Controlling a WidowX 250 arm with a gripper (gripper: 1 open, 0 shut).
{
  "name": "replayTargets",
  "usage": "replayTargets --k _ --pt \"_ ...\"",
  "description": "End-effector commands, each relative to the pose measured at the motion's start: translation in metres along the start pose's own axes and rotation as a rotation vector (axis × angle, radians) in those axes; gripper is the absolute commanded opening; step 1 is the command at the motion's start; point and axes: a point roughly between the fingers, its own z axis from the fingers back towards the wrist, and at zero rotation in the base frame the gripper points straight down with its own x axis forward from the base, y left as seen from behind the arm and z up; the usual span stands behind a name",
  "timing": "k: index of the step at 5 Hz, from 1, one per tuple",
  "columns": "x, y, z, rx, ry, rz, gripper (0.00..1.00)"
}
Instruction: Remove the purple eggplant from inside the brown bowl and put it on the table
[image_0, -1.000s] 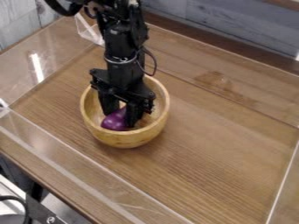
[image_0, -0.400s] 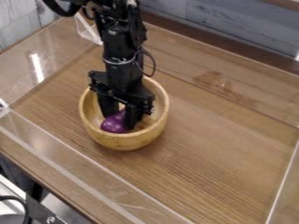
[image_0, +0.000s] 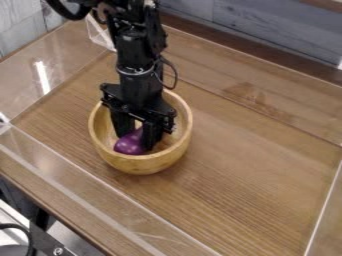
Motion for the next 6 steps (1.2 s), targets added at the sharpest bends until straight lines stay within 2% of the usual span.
replayTargets --k 1,6 --pt "0.0028 0.0008 0.0139 0.003 -0.053 0.005 0.00" --pt "-0.0063 -0.0056 0.0156 -0.016 -0.052 0.009 0.00"
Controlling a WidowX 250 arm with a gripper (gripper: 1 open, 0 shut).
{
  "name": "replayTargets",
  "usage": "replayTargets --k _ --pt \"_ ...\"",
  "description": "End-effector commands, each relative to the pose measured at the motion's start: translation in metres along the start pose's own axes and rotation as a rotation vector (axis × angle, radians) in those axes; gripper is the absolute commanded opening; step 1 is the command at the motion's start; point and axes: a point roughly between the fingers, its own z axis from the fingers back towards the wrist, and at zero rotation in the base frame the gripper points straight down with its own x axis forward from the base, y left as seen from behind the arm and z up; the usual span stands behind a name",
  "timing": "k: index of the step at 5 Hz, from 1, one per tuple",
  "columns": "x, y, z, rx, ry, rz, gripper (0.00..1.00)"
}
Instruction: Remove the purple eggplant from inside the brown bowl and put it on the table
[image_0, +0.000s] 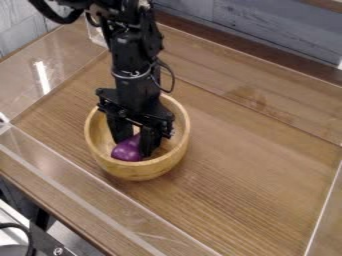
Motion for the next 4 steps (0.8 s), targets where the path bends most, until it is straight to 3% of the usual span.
replayTargets --k 1,4 --pt "0.0035 -0.0013 0.0131 0.002 -0.055 -0.001 0.00" --pt "-0.0007 -0.0055 0.0126 -0.010 -0.056 0.007 0.00"
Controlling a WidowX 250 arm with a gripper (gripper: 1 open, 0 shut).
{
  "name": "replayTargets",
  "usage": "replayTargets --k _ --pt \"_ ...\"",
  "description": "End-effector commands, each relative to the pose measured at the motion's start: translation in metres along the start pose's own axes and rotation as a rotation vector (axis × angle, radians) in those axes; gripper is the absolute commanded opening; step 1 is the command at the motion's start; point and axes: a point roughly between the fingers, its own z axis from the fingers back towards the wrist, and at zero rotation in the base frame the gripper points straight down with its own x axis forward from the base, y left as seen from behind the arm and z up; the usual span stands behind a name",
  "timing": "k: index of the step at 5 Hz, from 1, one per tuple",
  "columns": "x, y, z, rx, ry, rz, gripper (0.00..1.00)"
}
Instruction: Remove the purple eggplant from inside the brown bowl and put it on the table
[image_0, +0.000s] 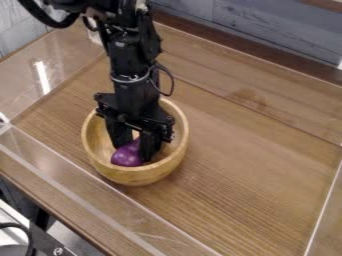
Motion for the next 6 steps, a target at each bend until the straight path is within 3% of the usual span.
replayTargets --k 1,6 --pt "0.004 -0.003 0.013 0.003 -0.060 -0.006 0.00" --pt "-0.003 -0.014 0.009 -0.021 -0.053 0.013 0.00"
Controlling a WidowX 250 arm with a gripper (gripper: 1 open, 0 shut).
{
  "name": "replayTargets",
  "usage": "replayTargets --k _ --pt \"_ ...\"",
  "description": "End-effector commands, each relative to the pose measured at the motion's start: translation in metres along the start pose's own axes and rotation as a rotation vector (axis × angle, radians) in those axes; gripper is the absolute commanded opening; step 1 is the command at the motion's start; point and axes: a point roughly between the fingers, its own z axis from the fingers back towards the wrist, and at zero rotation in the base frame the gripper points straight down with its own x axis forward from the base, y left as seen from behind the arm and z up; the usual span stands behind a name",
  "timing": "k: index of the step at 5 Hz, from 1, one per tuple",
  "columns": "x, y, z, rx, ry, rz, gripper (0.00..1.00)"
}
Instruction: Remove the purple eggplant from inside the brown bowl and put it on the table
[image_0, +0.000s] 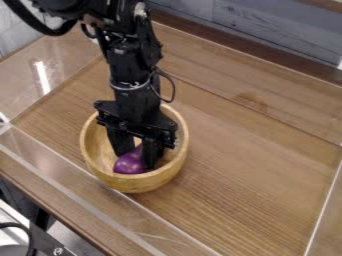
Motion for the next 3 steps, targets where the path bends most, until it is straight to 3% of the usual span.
replayTargets --k 1,3 --pt "0.0029 -0.0039 0.0110 -0.003 -0.048 0.004 0.00" --pt "0.0015 -0.0071 0.0162 -0.015 -0.052 0.011 0.00"
